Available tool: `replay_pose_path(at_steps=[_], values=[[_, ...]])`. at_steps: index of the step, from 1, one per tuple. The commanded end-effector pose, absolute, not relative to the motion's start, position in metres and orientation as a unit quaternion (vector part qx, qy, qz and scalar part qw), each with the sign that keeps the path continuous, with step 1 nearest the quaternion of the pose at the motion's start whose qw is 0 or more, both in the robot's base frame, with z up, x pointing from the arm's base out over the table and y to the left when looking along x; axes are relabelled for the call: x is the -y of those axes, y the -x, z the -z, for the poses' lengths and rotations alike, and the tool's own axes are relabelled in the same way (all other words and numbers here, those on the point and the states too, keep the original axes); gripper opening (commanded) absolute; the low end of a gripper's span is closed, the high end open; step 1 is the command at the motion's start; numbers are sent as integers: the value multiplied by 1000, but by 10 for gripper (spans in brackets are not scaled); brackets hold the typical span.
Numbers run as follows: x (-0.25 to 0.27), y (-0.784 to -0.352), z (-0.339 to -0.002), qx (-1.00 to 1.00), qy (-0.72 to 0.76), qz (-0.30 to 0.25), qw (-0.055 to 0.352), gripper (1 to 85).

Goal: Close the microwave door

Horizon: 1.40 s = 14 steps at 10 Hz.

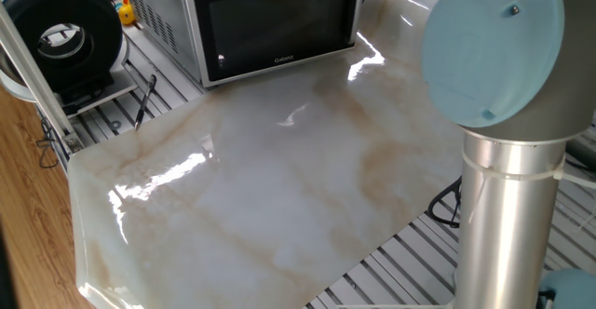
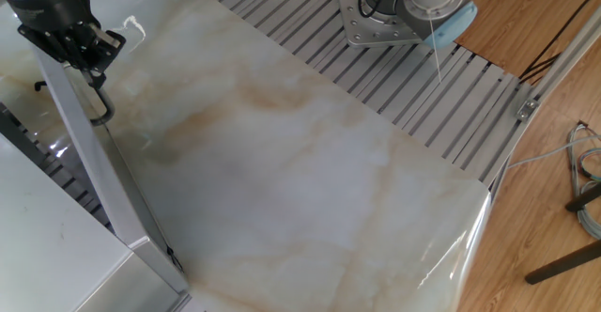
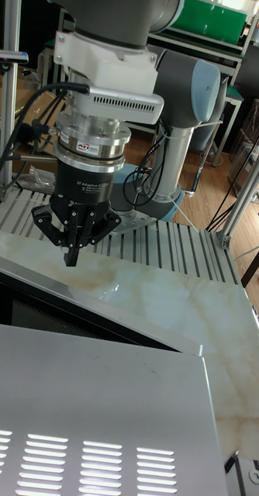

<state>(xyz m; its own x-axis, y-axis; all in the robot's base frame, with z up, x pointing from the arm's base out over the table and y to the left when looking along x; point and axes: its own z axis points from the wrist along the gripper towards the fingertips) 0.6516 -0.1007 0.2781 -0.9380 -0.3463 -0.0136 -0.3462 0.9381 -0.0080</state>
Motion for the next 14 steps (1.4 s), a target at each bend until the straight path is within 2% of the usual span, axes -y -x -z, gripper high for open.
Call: replay_pose_path(at_steps=[1, 5, 14], values=[[102, -651, -279, -986, 165, 4, 6, 13], [95, -656, -259, -986, 168, -9, 15, 13], [109, -668, -222, -984, 176, 5, 30, 13]])
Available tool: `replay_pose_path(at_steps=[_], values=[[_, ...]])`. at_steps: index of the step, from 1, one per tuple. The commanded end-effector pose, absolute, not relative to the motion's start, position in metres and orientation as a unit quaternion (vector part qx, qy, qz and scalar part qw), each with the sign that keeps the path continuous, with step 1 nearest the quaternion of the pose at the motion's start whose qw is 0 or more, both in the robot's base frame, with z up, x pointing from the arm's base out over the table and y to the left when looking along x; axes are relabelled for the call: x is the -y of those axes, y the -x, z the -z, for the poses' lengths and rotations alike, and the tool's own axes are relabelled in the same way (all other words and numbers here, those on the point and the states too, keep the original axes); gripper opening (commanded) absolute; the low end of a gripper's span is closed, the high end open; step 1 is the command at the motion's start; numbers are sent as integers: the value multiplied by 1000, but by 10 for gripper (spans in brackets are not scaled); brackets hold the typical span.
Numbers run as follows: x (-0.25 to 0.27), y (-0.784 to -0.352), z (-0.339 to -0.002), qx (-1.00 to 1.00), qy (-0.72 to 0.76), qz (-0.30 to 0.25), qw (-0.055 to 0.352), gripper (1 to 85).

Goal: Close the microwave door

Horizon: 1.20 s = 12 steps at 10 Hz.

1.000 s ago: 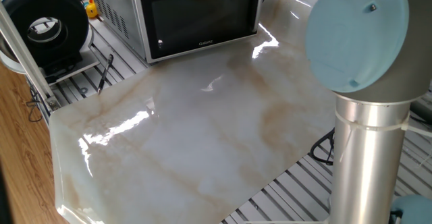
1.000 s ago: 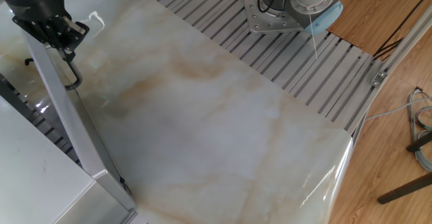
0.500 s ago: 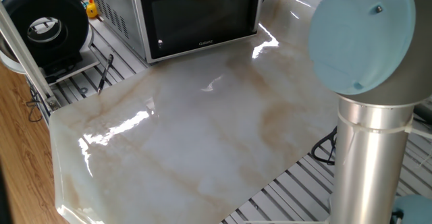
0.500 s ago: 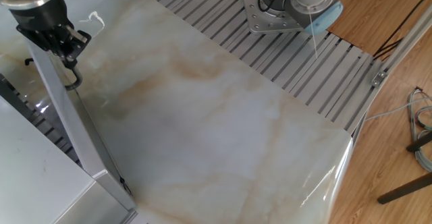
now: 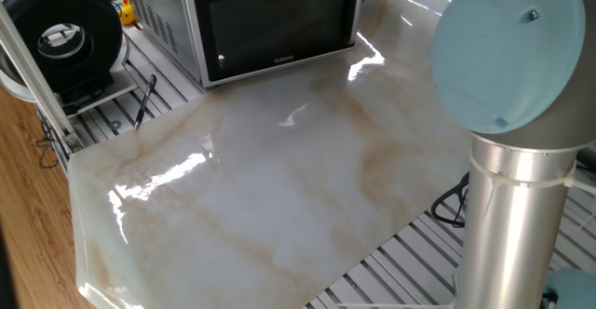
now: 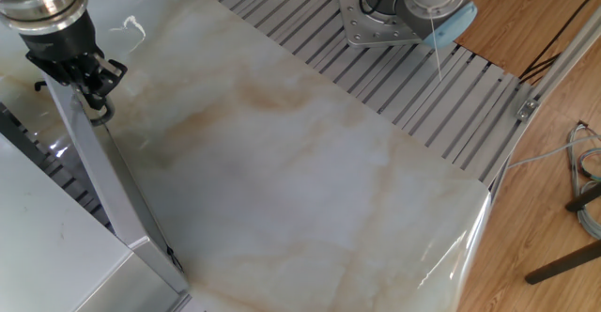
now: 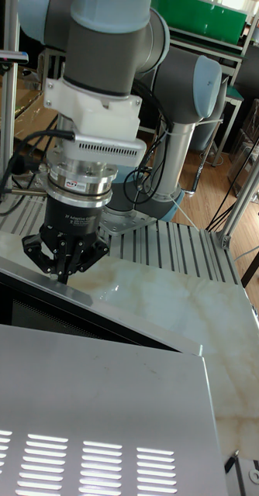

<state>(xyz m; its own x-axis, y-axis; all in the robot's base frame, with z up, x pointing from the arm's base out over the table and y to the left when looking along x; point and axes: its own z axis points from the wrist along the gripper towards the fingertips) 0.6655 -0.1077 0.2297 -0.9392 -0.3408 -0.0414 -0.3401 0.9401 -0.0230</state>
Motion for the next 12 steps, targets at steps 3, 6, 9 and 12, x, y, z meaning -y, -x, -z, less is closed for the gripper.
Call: replay_pose_path(at_steps=[3, 6, 9, 12], values=[[115, -669, -217, -983, 180, 14, 32, 13], [119, -656, -216, -987, 162, 17, 6, 13], [112, -655, -216, -988, 155, 3, 7, 13], [94, -652, -214, -990, 142, -20, 7, 13]])
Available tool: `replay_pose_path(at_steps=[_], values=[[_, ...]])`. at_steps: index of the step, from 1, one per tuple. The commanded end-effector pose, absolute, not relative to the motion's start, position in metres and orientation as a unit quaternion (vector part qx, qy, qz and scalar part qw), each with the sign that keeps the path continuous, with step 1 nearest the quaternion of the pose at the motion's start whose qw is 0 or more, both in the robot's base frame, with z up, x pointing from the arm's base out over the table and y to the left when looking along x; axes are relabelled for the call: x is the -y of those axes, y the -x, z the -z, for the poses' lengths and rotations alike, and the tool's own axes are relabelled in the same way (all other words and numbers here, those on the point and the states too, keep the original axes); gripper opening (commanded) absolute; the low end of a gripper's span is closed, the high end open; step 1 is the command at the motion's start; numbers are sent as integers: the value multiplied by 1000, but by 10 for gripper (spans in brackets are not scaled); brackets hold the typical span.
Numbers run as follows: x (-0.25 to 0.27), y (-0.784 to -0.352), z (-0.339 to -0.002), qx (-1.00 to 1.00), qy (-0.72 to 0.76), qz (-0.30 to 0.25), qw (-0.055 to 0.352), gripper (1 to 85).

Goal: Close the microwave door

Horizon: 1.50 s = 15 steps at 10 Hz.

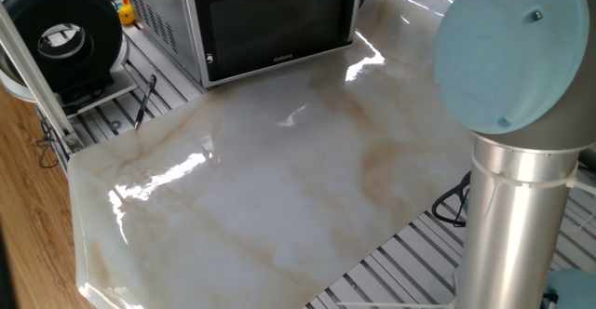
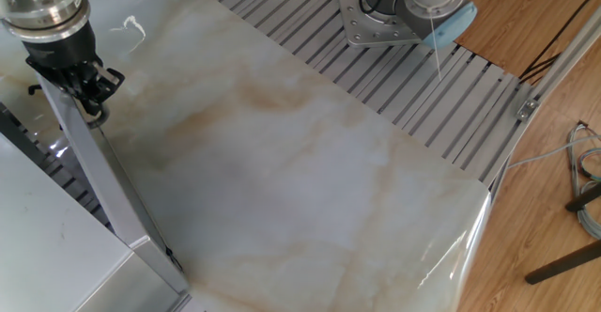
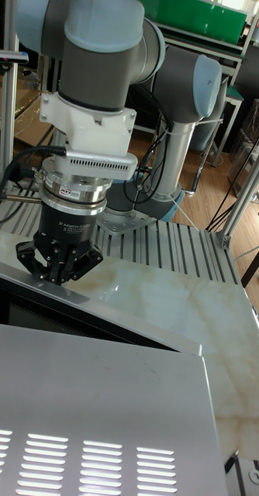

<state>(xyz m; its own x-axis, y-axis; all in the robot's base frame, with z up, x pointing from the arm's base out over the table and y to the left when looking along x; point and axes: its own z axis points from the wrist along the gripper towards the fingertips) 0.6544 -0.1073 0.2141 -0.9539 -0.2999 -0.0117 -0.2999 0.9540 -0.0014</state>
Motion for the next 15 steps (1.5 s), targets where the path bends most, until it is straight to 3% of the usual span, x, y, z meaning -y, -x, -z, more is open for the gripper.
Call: replay_pose_path(at_steps=[1, 9, 15], values=[[93, -650, -215, -990, 141, -22, 7, 13], [93, -644, -224, -991, 136, -20, 5, 13], [91, -641, -210, -991, 131, -29, 15, 13]])
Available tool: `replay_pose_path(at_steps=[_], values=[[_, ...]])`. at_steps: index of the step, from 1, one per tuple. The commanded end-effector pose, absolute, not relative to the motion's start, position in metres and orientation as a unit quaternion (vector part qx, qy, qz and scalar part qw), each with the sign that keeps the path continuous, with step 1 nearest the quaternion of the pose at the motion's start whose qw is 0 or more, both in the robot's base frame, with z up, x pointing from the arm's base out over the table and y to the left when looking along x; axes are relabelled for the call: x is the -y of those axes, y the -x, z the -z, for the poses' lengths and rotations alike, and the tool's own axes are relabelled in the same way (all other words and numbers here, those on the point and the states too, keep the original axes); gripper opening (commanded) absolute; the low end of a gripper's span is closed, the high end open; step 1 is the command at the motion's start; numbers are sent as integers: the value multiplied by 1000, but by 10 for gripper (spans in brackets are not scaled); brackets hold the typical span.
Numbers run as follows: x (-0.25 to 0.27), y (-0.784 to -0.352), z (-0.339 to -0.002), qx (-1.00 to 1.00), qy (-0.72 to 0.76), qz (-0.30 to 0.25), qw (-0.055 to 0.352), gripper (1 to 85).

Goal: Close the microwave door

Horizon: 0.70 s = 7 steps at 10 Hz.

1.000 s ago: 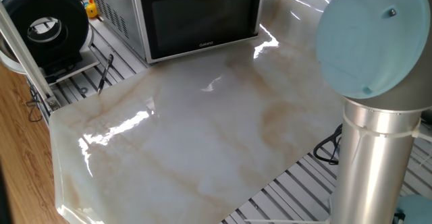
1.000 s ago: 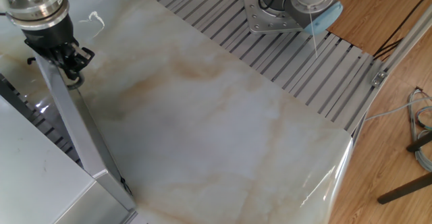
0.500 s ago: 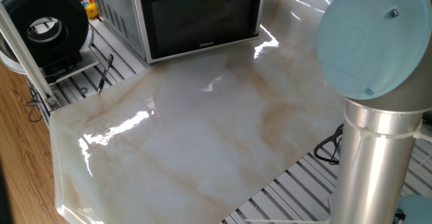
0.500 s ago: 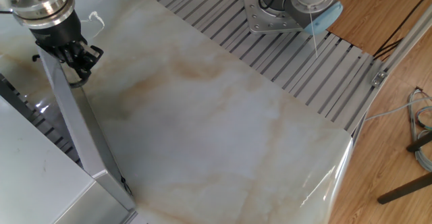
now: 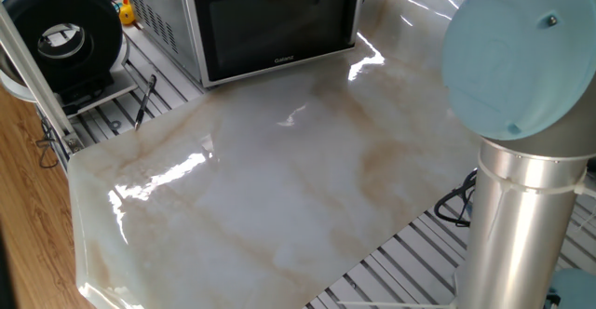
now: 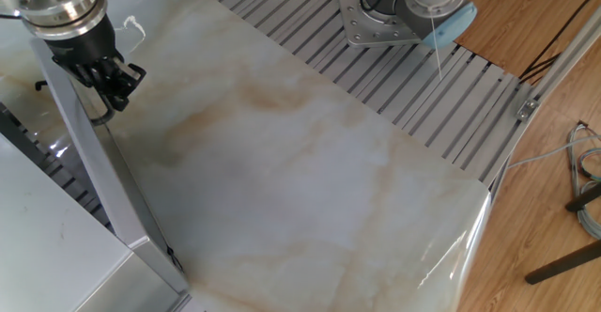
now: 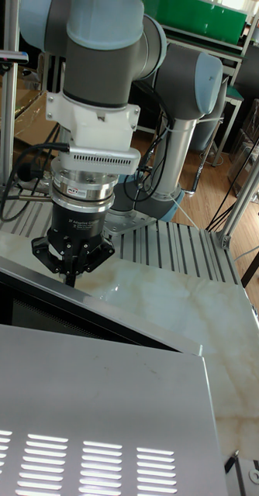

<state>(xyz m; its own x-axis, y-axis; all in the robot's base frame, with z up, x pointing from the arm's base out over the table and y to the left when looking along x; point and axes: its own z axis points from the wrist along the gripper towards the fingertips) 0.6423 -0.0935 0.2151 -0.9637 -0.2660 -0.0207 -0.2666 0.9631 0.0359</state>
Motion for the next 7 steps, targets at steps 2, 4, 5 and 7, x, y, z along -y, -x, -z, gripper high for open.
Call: replay_pose_path(at_steps=[2, 4, 5, 7], values=[[91, -641, -202, -991, 127, -29, 23, 13], [93, -642, -192, -991, 126, -24, 30, 13], [92, -644, -185, -991, 126, -22, 35, 13], [93, -647, -170, -991, 127, -18, 41, 13]])
